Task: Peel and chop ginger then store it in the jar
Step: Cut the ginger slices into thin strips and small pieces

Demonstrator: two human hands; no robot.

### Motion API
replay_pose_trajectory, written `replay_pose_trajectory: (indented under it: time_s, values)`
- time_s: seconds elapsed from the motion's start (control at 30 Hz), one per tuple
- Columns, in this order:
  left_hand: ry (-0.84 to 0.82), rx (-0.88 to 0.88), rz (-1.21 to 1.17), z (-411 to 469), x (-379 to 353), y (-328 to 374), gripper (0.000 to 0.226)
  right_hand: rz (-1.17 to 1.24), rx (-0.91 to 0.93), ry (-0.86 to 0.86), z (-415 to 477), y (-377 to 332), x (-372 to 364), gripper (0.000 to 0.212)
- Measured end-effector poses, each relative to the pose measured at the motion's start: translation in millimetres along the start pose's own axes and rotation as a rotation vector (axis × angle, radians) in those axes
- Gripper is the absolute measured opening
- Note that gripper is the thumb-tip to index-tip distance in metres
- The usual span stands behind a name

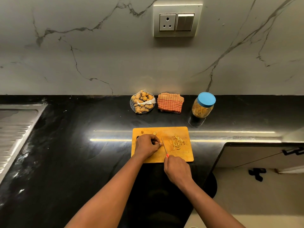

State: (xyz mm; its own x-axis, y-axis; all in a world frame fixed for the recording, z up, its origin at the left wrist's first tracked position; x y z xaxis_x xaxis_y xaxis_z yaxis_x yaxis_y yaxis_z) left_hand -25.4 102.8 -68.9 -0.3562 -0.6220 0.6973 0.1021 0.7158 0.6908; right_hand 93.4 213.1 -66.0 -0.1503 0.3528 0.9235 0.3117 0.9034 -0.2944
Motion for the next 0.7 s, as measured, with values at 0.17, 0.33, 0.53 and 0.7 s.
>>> replay_pose_trajectory:
  time_s: [0.17,0.33,0.53,0.7]
  values:
    - [0.004,0.010,-0.003,0.9,-0.7,-0.5,0.010,0.001,0.007,-0.003,0.1,-1.3,-0.5,0.042]
    - [0.001,0.015,-0.005,2.4,-2.2,-0.9,0.010,0.015,0.006,-0.011,0.0,-1.2,0.6,0.041]
    - [0.009,0.013,-0.003,2.6,-2.4,-2.1,0.010,0.013,-0.006,-0.013,-1.0,-3.6,2.7,0.043]
    - [0.011,0.015,-0.004,2.4,-2.7,-2.1,0.010,-0.015,-0.003,-0.043,0.9,-6.9,3.7,0.041]
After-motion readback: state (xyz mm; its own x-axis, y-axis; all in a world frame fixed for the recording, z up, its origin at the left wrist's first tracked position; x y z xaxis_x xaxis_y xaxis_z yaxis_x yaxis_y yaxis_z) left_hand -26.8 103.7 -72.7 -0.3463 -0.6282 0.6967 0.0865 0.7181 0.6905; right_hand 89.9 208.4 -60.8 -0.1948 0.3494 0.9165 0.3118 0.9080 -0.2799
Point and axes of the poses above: each hand's wrist, its own z-axis towards the middle knuckle, its own x-axis out of the back of the hand, y = z × x, the point moved 7 cm from there along z, towards the middle knuckle, and after that the axes turned 1 degree about -z, right-handed, at the moved point
